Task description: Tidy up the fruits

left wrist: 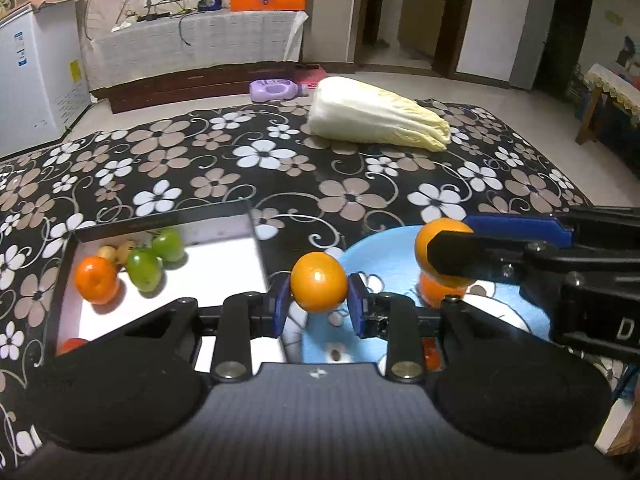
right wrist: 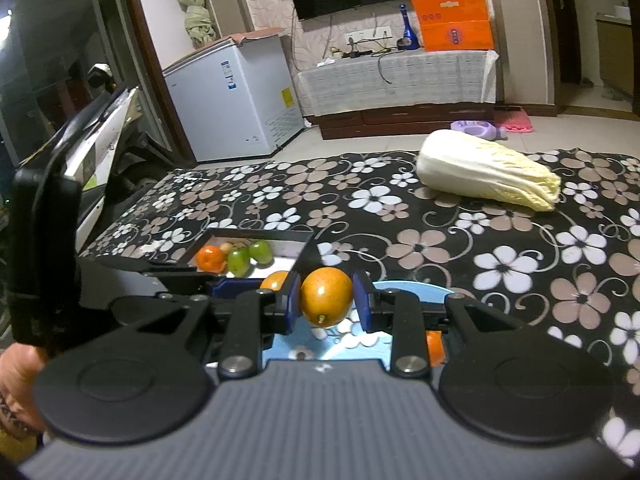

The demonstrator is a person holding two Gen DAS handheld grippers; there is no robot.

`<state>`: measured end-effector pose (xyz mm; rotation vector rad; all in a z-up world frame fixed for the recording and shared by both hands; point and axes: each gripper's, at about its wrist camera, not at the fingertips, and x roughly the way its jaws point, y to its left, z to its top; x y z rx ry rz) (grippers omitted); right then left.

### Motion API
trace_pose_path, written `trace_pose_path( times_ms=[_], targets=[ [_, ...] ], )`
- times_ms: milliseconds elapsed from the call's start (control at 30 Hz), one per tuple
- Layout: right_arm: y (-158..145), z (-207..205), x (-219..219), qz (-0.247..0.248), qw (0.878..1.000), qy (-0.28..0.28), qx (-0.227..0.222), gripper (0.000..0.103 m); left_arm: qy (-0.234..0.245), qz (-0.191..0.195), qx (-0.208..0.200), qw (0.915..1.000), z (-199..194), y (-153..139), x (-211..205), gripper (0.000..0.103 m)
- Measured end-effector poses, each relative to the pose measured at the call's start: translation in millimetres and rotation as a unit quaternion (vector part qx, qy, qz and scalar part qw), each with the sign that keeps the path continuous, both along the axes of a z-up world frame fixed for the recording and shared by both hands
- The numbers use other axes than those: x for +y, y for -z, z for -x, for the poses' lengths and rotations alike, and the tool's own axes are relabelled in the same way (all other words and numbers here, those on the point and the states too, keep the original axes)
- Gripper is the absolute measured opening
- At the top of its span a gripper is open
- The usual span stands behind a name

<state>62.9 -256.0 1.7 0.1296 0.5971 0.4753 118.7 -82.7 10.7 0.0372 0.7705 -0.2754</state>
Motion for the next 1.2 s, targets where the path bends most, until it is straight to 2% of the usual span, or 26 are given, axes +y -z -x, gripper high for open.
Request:
trace_pose_path(
  times_ms=[600, 1200],
  targets=[
    [3.9, 4.7, -31.2, 0.001, 1.000, 0.021, 0.005, 0.032, 0.029, -0.002, 0.004, 0.9996, 0.6, 7.6, -32.2, 0.035],
    [8.2, 4.5, -32.3, 0.008, 1.000, 0.019, 0.015, 0.032, 0.045, -0.005, 0.004, 0.9990, 4.3, 11.6, -42.6, 0.035]
  ],
)
